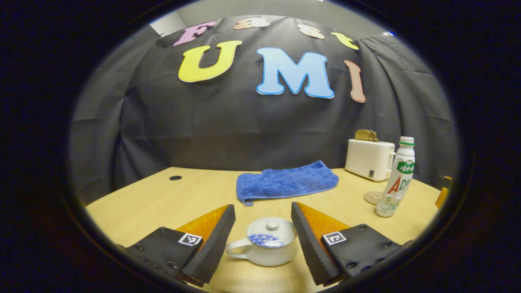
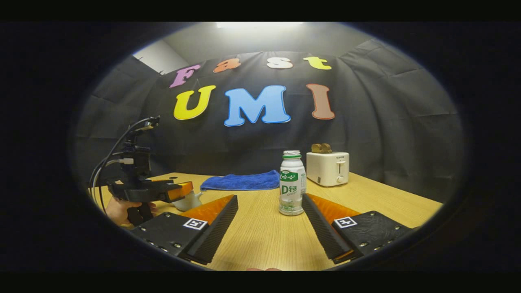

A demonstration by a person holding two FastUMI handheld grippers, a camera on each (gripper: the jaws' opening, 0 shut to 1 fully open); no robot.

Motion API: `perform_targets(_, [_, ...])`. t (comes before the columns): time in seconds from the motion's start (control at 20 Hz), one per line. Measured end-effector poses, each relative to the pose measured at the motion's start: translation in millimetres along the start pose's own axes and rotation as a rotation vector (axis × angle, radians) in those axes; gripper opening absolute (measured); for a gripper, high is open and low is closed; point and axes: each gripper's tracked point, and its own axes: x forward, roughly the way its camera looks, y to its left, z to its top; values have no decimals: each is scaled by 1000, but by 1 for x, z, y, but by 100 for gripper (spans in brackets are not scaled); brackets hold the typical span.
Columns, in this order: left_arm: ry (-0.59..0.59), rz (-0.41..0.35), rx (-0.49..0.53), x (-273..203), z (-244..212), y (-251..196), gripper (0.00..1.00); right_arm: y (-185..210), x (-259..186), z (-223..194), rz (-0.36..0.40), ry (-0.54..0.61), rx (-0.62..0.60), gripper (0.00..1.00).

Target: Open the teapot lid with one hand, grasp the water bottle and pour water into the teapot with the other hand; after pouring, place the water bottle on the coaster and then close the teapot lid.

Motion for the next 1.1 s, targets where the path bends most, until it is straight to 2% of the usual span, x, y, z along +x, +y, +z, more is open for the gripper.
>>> perform_targets(0.05, [4,11,20,2,-1,1,89,0,0,0,-1,1,3,97])
perform_targets(0.2, [-14,12,67,6,3,-1,91,-1,0,2,0,-2,5,97])
perform_targets(0.3, [1,-6,73,9,2,-4,84,-2,-1,4,-2,-6,4,97])
perform_targets(0.35, [7,-25,67,10,0,-8,68,-1,-2,6,1,-9,5,97])
perform_targets(0.4, [6,-32,77,10,2,-11,68,-1,-2,7,2,-12,7,97])
perform_targets(0.5, [-1,-34,105,9,2,-14,46,-1,-2,9,3,-17,6,97])
perform_targets(0.55, [-4,-30,111,7,6,-12,44,-1,-2,10,3,-17,2,97])
perform_targets(0.65, [-9,-42,87,10,6,-11,22,-4,-2,10,-2,-18,-7,97])
perform_targets(0.7, [-12,-49,70,11,6,-10,18,-4,-1,9,-4,-18,-7,97])
perform_targets(0.8, [-25,-49,62,11,7,-10,17,-6,0,8,-5,-14,-9,97])
perform_targets(0.9, [-46,-55,63,7,18,-12,10,-9,2,7,-8,-12,-18,97])
perform_targets(0.95, [-72,-63,54,2,28,-13,10,-10,3,8,-10,-15,-21,97])
perform_targets(1.0, [-98,-70,40,-6,38,-15,14,-11,5,8,-11,-16,-20,97])
perform_targets(1.1, [-134,-84,19,-23,53,-16,10,-14,9,8,-9,-13,-18,97])
